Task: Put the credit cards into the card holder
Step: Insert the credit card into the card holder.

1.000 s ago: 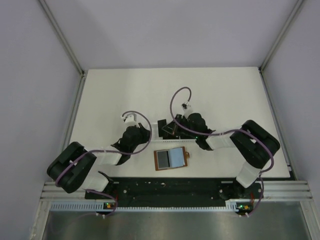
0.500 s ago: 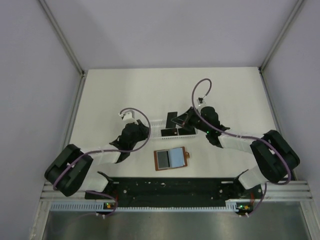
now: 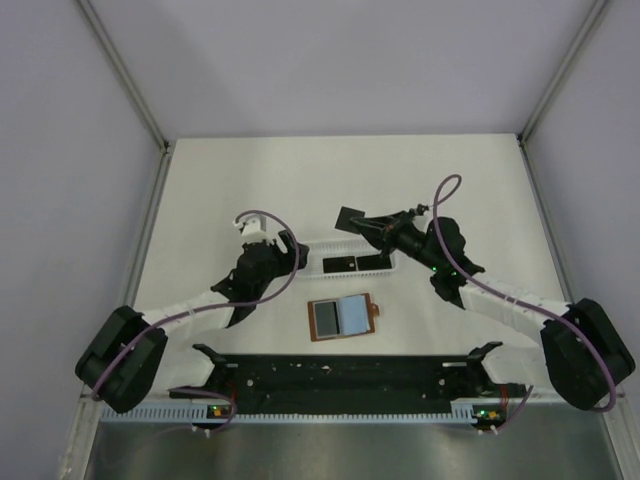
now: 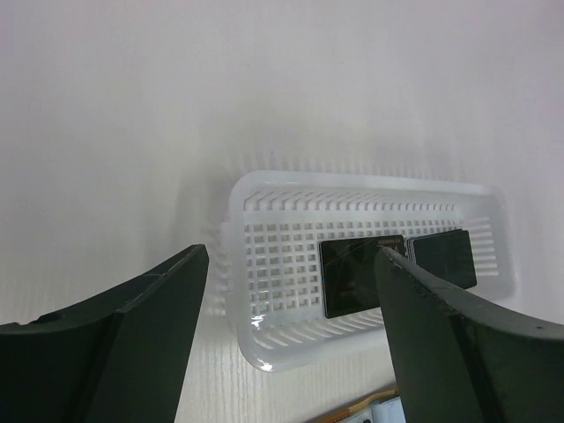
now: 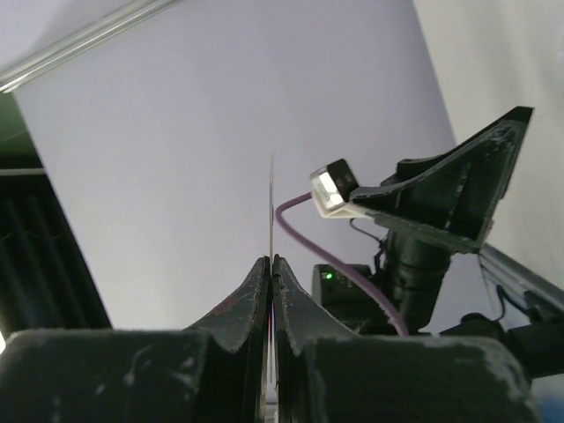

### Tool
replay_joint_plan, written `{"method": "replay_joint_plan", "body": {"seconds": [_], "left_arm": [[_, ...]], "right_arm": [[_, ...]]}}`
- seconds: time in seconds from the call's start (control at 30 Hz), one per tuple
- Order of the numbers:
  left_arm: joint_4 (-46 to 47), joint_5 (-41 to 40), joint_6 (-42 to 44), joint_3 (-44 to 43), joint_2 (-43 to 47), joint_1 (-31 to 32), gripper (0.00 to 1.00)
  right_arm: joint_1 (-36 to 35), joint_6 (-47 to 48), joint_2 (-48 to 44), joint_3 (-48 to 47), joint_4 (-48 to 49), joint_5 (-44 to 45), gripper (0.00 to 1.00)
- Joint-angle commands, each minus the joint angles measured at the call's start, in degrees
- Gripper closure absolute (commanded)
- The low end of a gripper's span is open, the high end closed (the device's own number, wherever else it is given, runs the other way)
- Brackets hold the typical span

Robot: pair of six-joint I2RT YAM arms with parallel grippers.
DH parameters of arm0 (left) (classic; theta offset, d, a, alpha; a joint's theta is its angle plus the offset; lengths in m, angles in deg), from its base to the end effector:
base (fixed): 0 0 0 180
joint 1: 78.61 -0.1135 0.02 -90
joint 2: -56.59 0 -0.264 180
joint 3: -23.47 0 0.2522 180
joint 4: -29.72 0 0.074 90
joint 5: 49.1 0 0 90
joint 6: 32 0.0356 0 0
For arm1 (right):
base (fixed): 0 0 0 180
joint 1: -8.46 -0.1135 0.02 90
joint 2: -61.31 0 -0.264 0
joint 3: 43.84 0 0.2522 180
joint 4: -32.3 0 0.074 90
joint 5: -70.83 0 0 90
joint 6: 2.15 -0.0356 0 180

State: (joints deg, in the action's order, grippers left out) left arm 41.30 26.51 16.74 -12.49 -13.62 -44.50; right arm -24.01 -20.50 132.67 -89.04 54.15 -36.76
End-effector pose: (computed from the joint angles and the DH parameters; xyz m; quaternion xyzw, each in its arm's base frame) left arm 0.2030 -0.1268 0.1782 -0.1208 0.8198 -0.2537 0.4990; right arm 0.2217 0.1538 0.2444 0.3635 0.6354 0.6707 0.1197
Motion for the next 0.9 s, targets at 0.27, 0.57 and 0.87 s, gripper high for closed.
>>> {"method": "replay_joint_plan", "body": {"seconds": [0.27, 0.57, 0.87], "left_arm": [[-2.0, -0.2, 0.3, -1.2, 5.3, -0.2, 0.12], [-4.5, 0.9, 1.1, -1.8, 7.4, -0.3, 0.13], [-16.5, 5.7, 6.4, -7.1, 10.4, -0.3, 0.18]], "right_arm": [[0.2, -17.4, -6.3, 1.1, 6.8, 3.6, 1.0], [0.5, -12.3, -7.5, 1.6, 6.9, 4.7, 1.0], [3.7, 42.0, -7.5, -2.1, -20.4, 0.2, 1.0]]}}
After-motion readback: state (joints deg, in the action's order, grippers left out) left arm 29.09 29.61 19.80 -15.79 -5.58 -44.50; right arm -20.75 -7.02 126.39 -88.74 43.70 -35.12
